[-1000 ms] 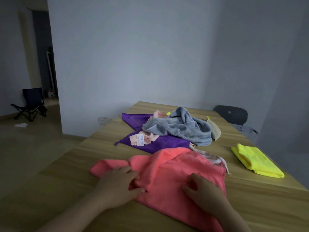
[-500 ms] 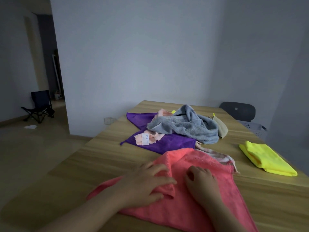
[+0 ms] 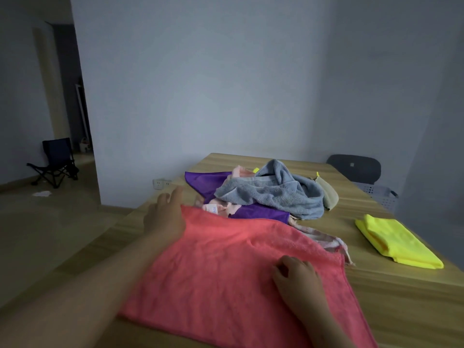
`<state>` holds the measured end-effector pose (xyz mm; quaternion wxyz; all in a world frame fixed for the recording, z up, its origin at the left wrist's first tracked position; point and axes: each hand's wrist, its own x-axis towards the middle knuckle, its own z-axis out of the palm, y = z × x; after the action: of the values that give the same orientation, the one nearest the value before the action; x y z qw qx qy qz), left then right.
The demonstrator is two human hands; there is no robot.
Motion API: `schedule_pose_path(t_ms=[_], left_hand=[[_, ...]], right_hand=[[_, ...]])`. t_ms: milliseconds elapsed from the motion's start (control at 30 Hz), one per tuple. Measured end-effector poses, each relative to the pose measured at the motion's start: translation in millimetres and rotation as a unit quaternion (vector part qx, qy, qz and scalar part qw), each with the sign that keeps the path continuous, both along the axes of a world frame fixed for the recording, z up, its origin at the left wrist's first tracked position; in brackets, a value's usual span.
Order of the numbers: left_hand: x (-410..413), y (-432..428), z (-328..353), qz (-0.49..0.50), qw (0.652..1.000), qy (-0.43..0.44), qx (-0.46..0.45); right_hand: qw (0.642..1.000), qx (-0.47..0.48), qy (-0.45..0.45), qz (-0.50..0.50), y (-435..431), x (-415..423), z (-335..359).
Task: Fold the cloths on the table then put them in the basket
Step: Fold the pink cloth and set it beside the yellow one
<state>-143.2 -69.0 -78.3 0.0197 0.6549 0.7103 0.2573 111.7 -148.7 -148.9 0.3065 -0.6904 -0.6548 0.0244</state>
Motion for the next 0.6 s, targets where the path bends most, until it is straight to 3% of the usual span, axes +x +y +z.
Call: schedule_pose_path(t_ms=[67,133,233,333,467,600], left_hand=[[5.3,-8.5,-12.3,-0.034,0.994,0.062,0.081],[11.5,-16.3,-22.9,-0.138,0.978,0.079,0.137],[19.4,-20.2,-43.4,-0.247,0.964,0.093,0.007],[22.5,-20.3,-65.8,-0.202,0.949,0.178,-0.166],[20.3,-28.1,-72.4,-0.178,0.948,0.197,-0.174],[19.0,-39.3,-66.1,-0.170,0.947,0.194,-0.191]], right_hand=[[1.000,0.002,0.004,0.002,0.8,-0.2,0.1],[1.000,0.004,0.006,0.004,1.0,-0.1,0.5],[1.000,0.002,0.007,0.004,-0.3,-0.2,1.2],[1.000,-0.003,-0.001,0.004,-1.5,-0.7,1.6],[1.000,-0.001,0.007,0.013,-2.5,-0.6,2.7],[0.990,0.043,0.136,-0.001,-7.5,5.4,8.8]])
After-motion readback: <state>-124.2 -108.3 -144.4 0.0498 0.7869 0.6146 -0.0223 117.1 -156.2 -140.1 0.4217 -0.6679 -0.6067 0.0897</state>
